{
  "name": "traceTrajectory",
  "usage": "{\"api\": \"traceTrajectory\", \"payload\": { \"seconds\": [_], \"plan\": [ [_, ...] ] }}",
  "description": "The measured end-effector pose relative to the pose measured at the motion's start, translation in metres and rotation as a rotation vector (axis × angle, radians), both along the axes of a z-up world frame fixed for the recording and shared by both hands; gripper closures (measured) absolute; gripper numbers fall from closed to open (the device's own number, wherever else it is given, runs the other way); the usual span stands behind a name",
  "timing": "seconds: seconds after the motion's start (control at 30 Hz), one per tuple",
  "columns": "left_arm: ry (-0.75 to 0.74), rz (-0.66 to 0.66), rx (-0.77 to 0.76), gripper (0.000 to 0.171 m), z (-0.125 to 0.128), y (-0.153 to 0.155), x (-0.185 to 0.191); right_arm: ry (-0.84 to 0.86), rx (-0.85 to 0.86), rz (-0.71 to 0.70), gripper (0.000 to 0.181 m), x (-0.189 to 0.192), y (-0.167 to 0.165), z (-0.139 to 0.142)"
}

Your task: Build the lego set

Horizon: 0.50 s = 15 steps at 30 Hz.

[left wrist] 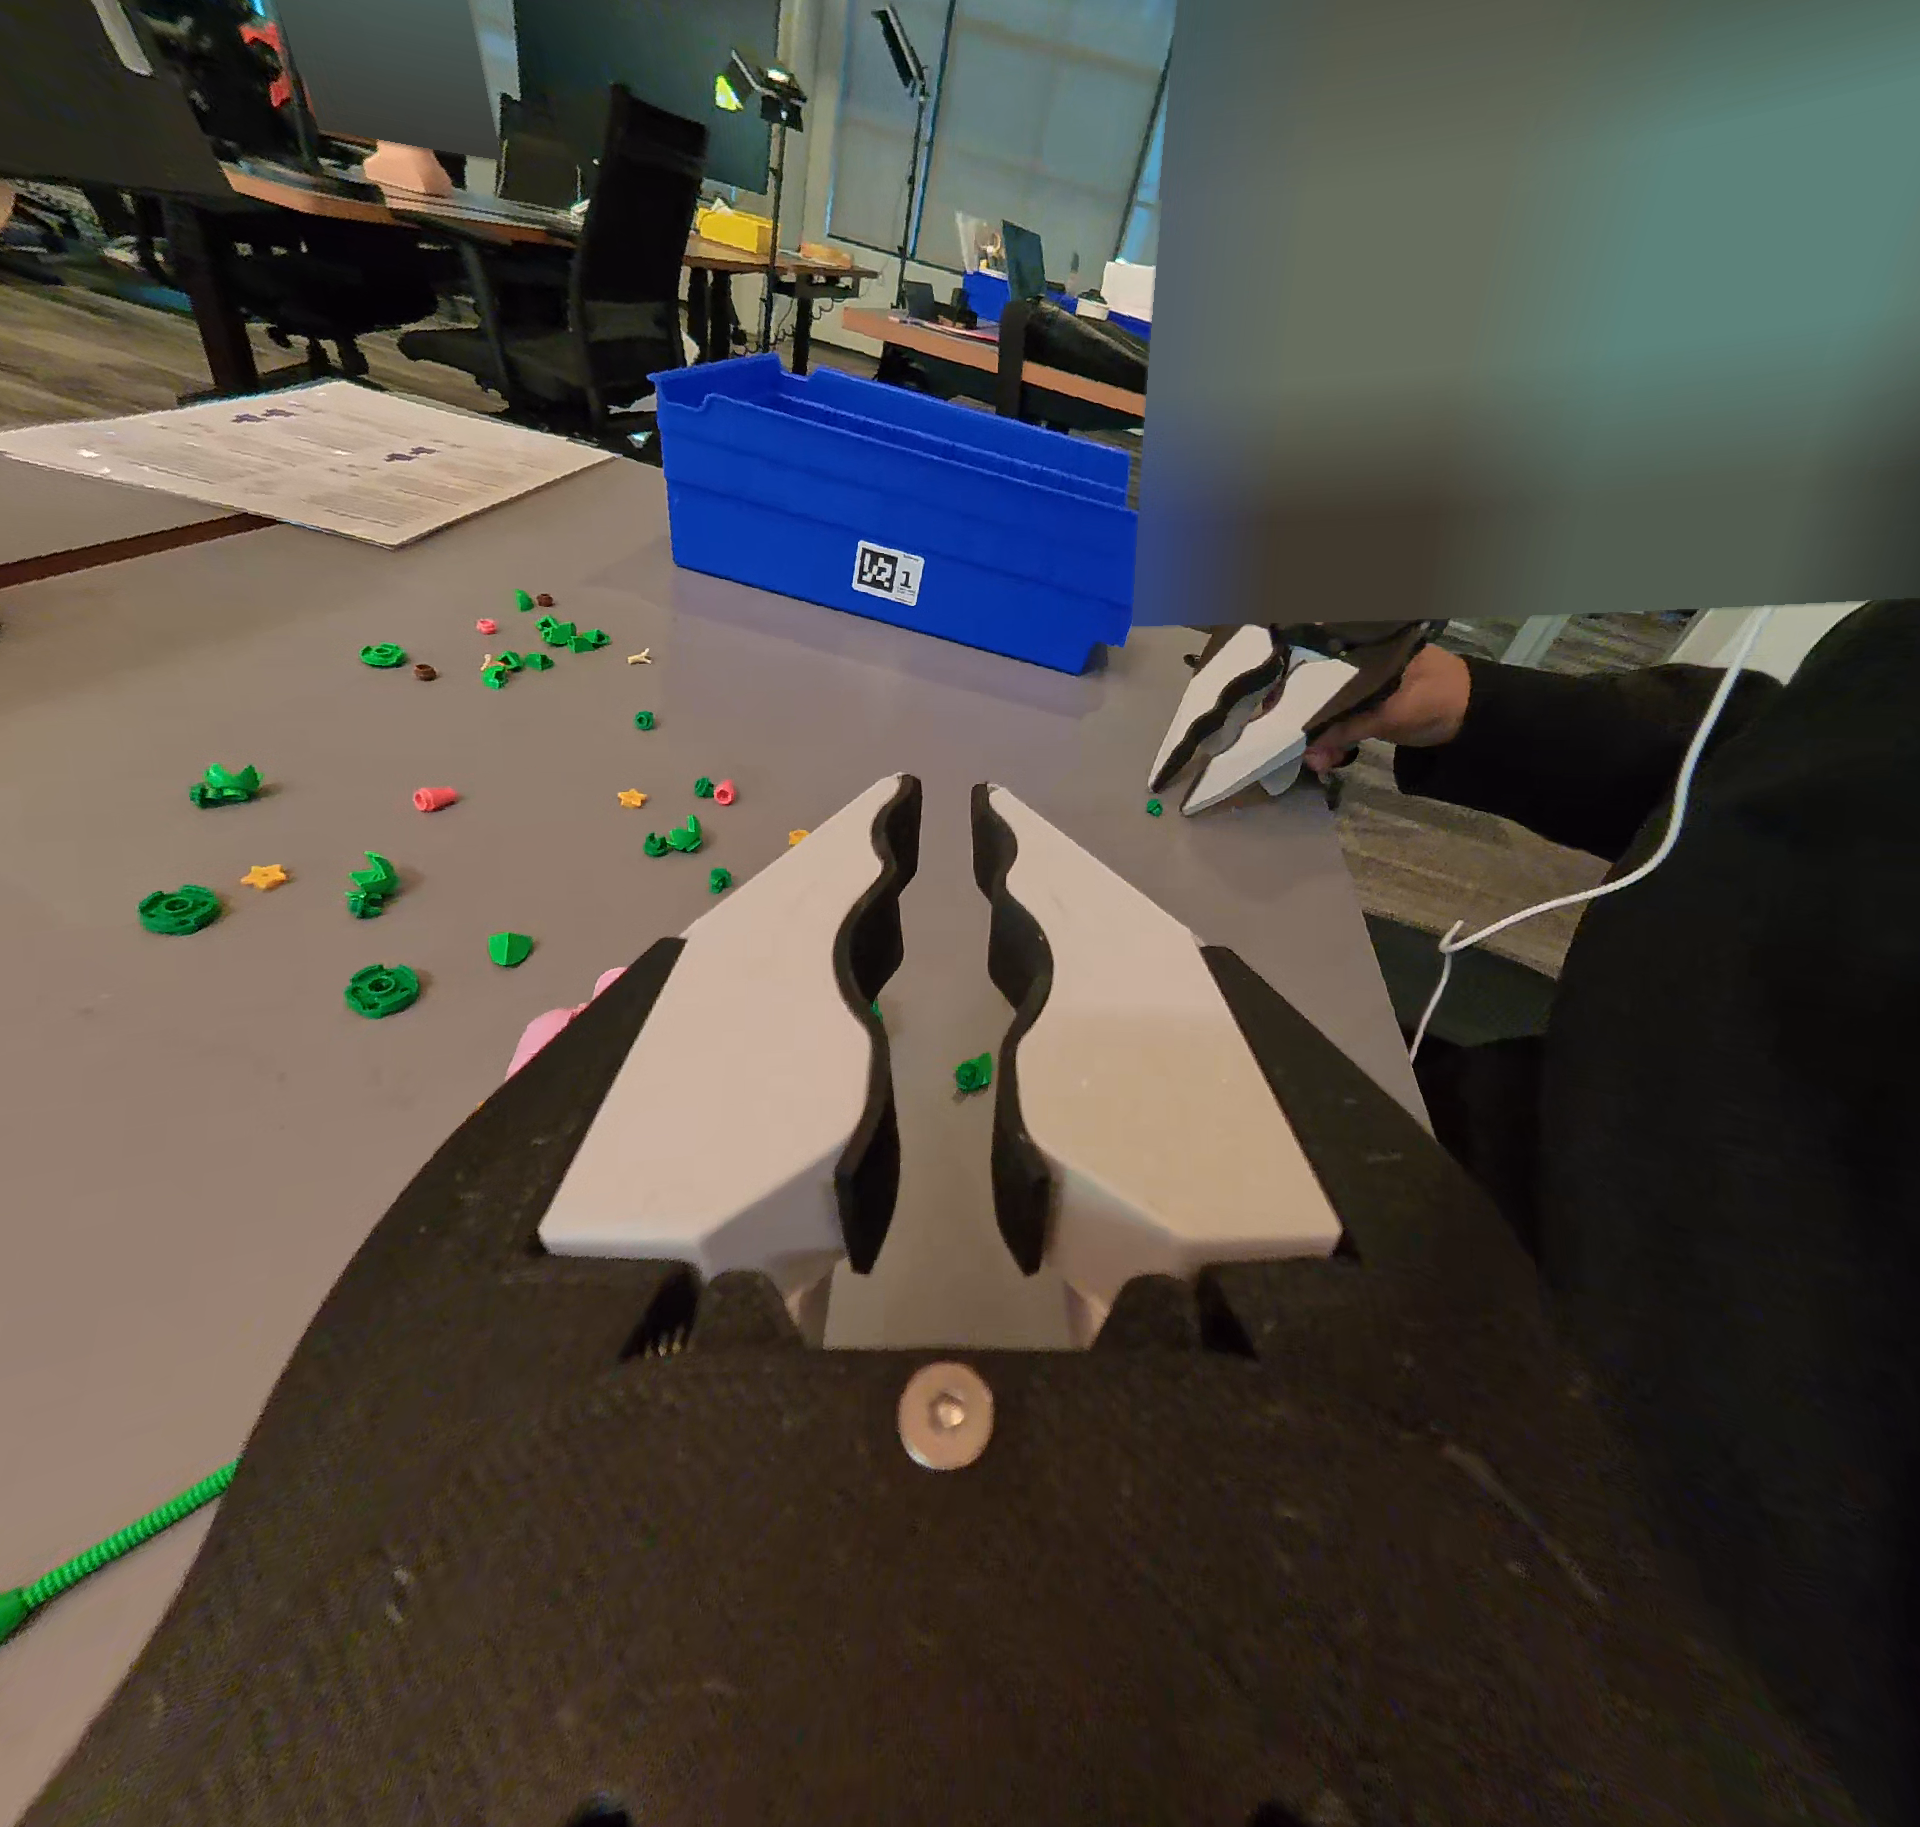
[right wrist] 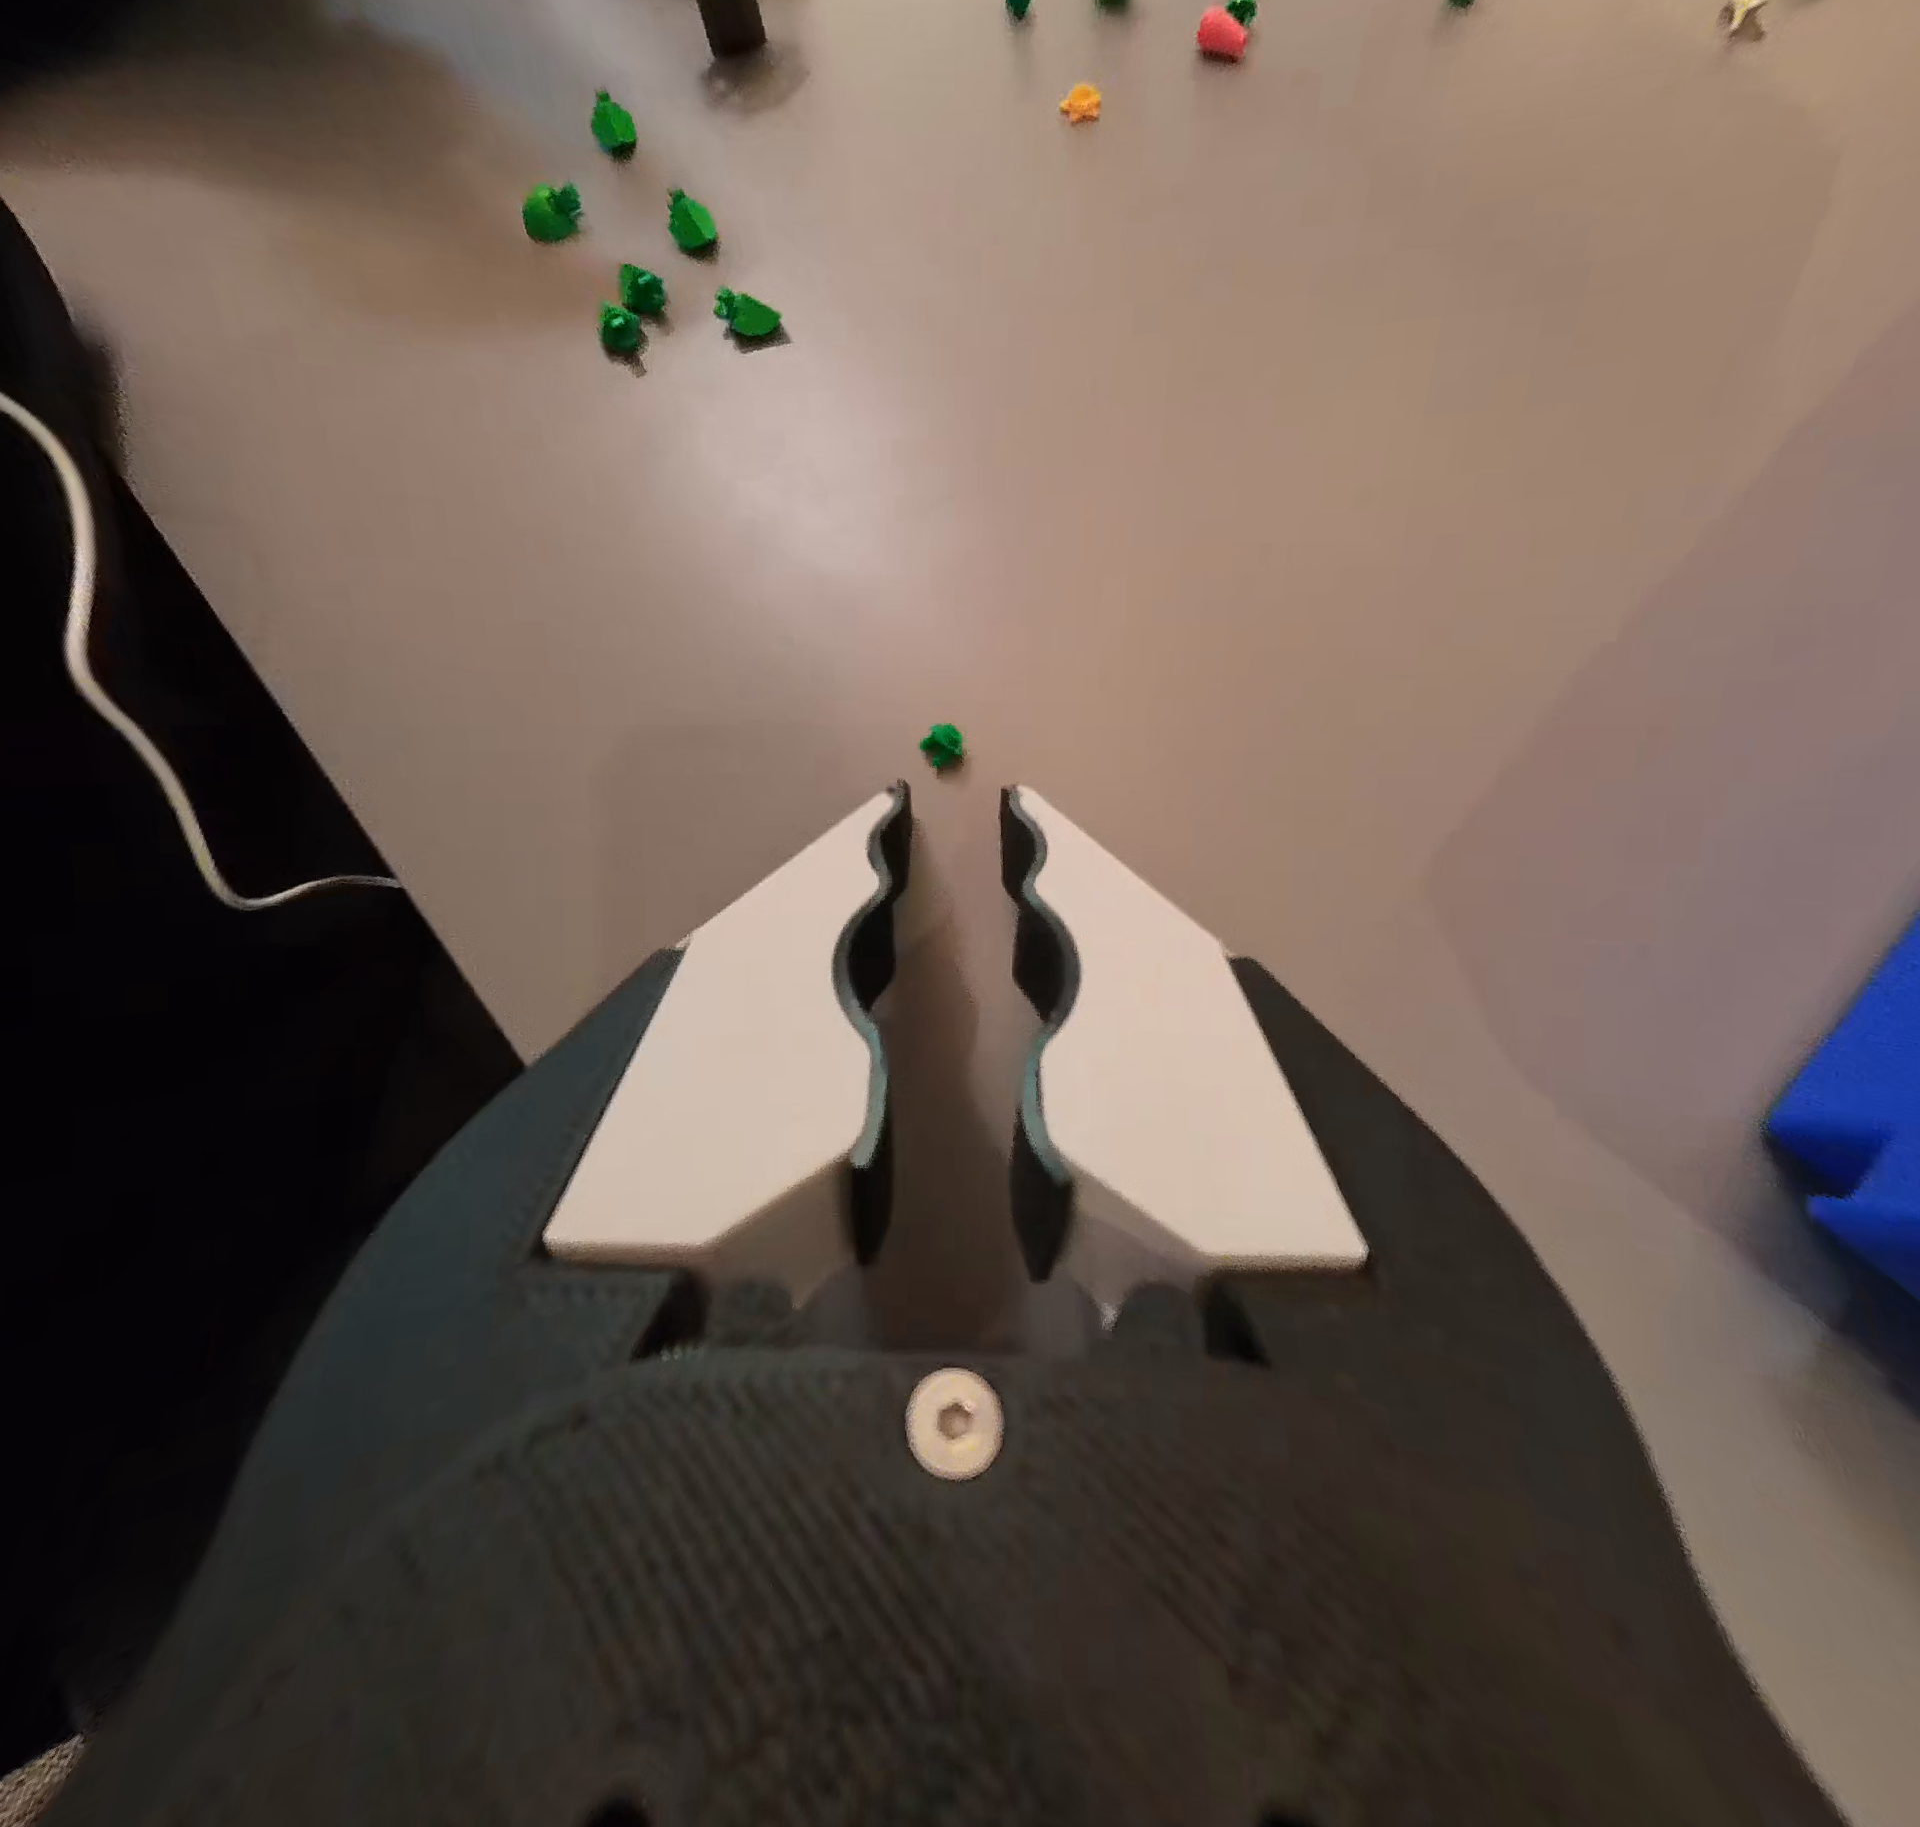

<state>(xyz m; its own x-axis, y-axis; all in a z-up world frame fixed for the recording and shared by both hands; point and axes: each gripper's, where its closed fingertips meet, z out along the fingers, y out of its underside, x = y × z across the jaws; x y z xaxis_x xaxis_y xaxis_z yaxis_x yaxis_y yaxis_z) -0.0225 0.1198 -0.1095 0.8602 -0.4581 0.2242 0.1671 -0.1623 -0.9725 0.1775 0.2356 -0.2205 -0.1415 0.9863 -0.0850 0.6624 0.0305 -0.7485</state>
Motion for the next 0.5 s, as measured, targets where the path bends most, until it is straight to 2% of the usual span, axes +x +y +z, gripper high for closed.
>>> {"api": "traceTrajectory", "payload": {
  "seconds": [0.17,0.23,0.3,0.4,0.5],
  "plan": [
    [0.006,-0.001,-0.007,0.166,-0.002,0.001,0.001,0.006,0.041,0.053,0.161,-0.01,-0.003,0.0],
    [0.01,0.0,-0.007,0.167,-0.002,0.001,0.001,-0.002,0.034,0.08,0.175,-0.014,-0.006,-0.001],
    [0.014,-0.001,-0.007,0.167,-0.002,0.001,0.001,0.007,0.003,0.095,0.175,-0.024,-0.011,0.006],
    [0.015,-0.013,-0.005,0.166,-0.002,0.001,0.003,0.243,-0.063,0.15,0.176,-0.064,-0.027,0.055],
    [0.018,-0.032,0.011,0.163,0.001,0.001,0.008,0.481,-0.209,0.239,0.176,-0.112,-0.046,0.107]
  ]
}}
